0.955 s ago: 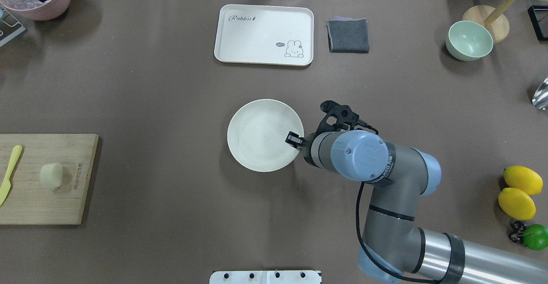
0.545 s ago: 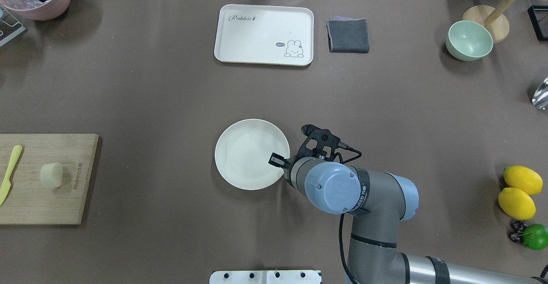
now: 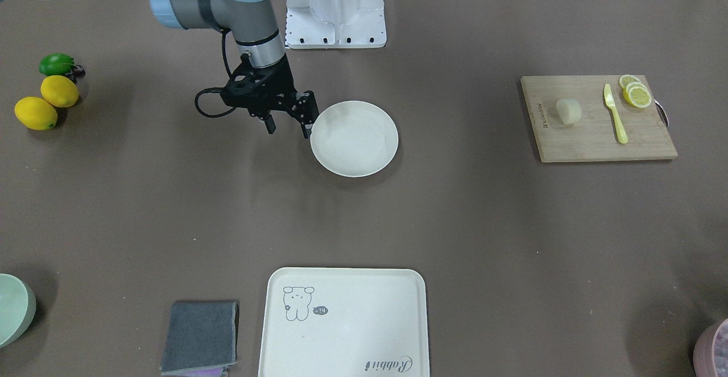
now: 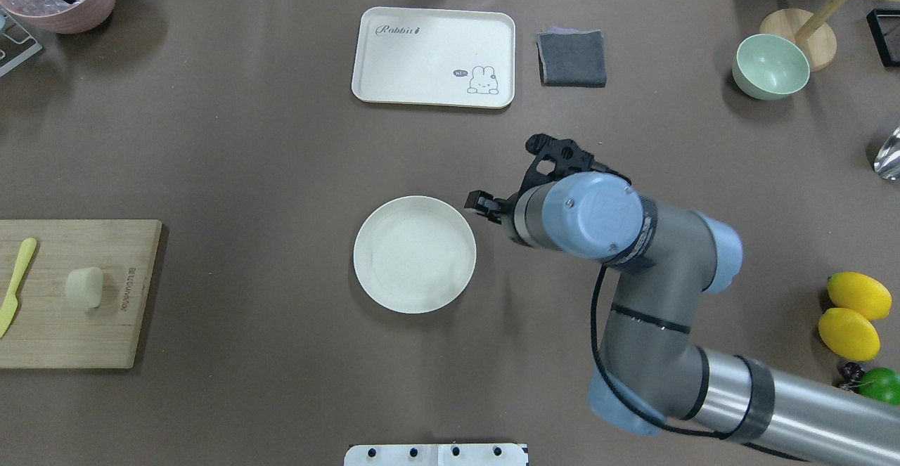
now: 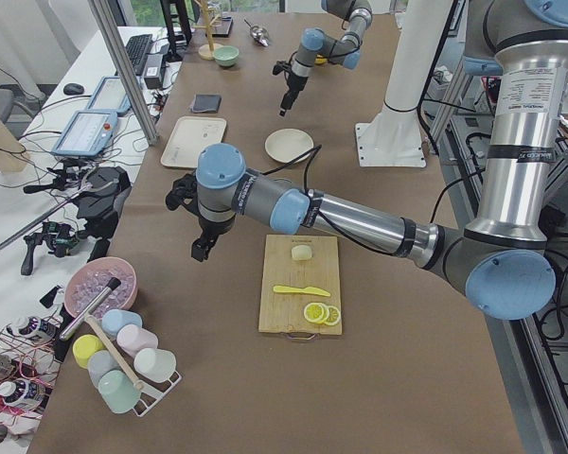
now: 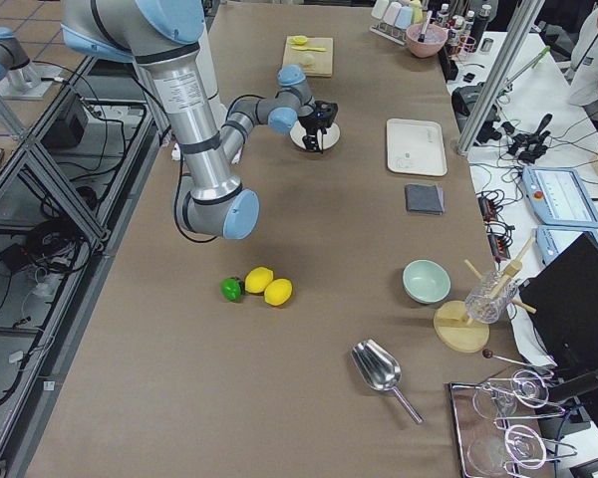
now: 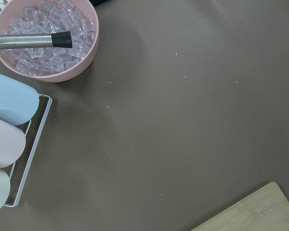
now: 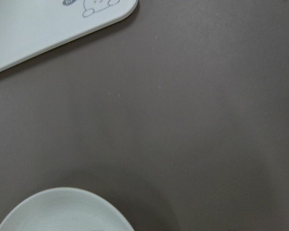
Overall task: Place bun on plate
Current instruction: 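Withdraw the right gripper from the plate while the left arm reaches toward the cutting board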
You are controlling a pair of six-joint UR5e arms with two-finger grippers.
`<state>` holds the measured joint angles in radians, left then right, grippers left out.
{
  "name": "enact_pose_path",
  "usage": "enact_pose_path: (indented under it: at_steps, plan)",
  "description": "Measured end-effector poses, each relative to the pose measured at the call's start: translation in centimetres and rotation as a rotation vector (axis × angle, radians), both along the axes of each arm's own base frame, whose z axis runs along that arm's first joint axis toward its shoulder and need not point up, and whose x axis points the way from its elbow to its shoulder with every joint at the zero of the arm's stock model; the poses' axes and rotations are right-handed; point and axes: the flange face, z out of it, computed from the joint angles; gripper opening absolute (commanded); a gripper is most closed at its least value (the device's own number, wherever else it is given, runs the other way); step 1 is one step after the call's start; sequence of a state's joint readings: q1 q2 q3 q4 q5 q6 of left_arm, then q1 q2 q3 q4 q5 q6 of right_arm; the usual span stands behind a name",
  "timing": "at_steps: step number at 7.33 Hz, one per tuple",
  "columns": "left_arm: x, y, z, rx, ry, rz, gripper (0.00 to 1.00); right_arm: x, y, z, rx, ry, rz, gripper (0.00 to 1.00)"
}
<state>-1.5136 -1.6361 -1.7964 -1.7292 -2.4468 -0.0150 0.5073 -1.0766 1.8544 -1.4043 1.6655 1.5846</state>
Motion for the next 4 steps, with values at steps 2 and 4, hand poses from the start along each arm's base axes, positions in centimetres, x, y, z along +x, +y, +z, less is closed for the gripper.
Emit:
enact_pose_path:
  at_steps: [2,4]
  plan:
    - [7.3,2.2,-1.2,-0.129,0.038,-0.048,0.98,10.8,-5.5,2.6,0.026,0.054,-0.1,1.0]
    - [15.5,5.9,-0.1,-0.205,0.011,-0.101,0.98,22.6,-7.2,8.6,0.083,0.107,-0.201,1.0]
